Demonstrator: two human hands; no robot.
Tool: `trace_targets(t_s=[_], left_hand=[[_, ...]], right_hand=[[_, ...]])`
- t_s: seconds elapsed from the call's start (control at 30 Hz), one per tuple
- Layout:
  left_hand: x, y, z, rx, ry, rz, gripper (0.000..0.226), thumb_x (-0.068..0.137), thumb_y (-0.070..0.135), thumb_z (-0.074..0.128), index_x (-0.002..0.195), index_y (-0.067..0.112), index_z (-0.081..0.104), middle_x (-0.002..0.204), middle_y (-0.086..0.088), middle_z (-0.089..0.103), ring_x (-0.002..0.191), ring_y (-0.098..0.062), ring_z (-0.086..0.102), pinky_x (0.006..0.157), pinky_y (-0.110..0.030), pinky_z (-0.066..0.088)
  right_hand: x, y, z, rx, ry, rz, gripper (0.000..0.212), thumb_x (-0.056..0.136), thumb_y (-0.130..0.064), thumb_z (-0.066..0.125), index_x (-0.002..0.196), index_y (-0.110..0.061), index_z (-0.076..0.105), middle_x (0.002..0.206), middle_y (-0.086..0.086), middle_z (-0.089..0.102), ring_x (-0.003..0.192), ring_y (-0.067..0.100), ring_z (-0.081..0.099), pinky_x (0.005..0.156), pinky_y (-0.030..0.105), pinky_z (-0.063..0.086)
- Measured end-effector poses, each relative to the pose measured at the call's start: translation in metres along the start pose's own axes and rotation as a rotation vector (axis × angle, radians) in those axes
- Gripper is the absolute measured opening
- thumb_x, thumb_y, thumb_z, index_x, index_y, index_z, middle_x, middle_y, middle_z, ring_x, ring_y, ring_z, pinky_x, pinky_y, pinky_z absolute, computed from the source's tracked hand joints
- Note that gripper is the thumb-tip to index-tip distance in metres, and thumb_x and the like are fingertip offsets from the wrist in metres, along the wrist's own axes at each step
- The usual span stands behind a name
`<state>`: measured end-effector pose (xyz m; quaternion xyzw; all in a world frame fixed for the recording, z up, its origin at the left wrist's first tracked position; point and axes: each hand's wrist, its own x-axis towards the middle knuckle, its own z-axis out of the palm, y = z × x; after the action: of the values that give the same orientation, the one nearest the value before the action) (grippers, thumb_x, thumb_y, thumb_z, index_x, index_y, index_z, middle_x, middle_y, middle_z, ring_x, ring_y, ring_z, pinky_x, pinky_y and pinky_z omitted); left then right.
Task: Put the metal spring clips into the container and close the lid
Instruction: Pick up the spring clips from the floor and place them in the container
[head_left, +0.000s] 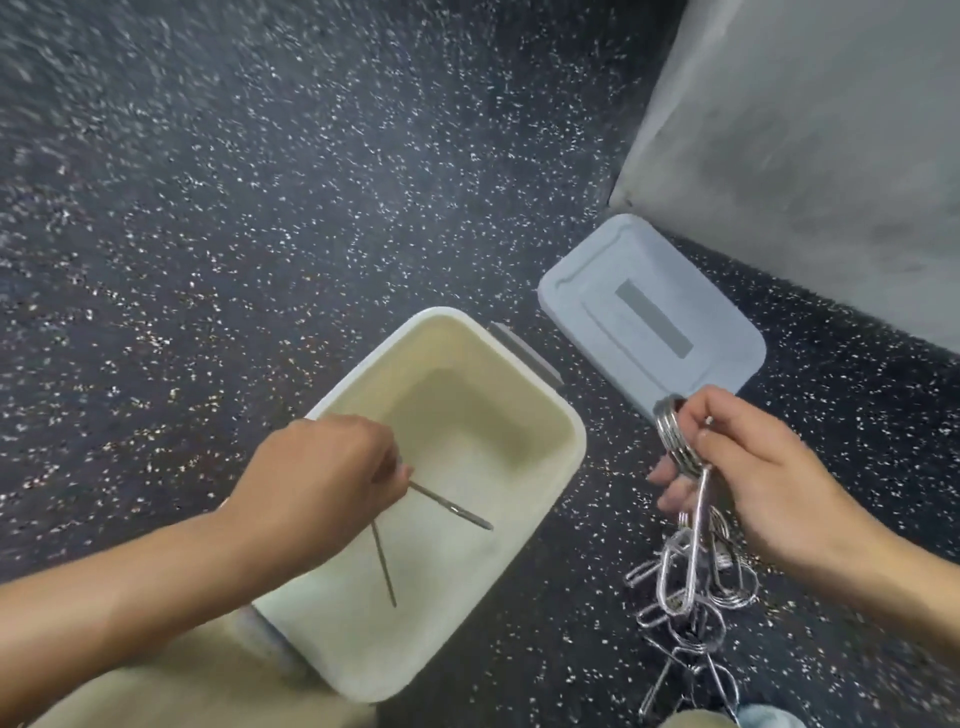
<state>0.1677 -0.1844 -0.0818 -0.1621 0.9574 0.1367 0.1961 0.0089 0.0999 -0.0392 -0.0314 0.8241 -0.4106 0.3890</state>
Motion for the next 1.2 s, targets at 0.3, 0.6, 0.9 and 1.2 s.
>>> trace_targets(t_s=[0.3, 0.6, 0.9, 1.2], left_hand=[[0.016, -0.007, 0.065, 0.148, -0.25, -0.035, 0.023, 0.095, 0.03, 0.049, 0.079, 0.015, 0.054, 0.095, -0.008, 0.069, 0.086, -0.033, 0.067, 0.062, -0.031, 0.04], [0.021, -0.023, 0.093, 0.131, -0.309, -0.054, 0.016, 0.093, 0.015, 0.053, 0.092, 0.008, 0.067, 0.093, -0.011, 0.07, 0.084, -0.034, 0.068, 0.062, -0.033, 0.042], [0.001, -0.039, 0.054, -0.126, -0.257, 0.085, 0.044, 0.097, 0.042, 0.047, 0.063, 0.014, 0.04, 0.072, -0.008, 0.054, 0.07, -0.034, 0.054, 0.065, -0.036, 0.05], [-0.03, -0.036, 0.033, -0.255, -0.144, 0.177, 0.049, 0.093, 0.057, 0.034, 0.08, 0.017, 0.058, 0.077, 0.0, 0.061, 0.072, -0.026, 0.058, 0.067, -0.038, 0.052]], right_hand=[[0.028, -0.099, 0.042, -0.739, -0.142, -0.434, 0.022, 0.1, -0.018, 0.037, 0.086, -0.033, 0.046, 0.062, 0.0, 0.06, 0.056, 0.014, 0.05, 0.058, 0.042, 0.043], [0.067, -0.117, 0.134, -1.139, -0.314, -0.624, 0.026, 0.088, -0.005, 0.041, 0.102, -0.027, 0.042, 0.068, -0.003, 0.046, 0.07, 0.034, 0.051, 0.054, 0.037, 0.037], [0.084, -0.087, 0.171, -1.327, -0.326, -0.677, 0.032, 0.083, 0.002, 0.042, 0.099, -0.024, 0.033, 0.065, 0.0, 0.035, 0.063, 0.032, 0.045, 0.046, 0.034, 0.024], [0.125, -0.038, 0.208, -1.39, -0.291, -0.579, 0.046, 0.086, 0.0, 0.045, 0.13, -0.017, 0.045, 0.064, 0.003, 0.04, 0.067, 0.031, 0.048, 0.048, 0.029, 0.026]])
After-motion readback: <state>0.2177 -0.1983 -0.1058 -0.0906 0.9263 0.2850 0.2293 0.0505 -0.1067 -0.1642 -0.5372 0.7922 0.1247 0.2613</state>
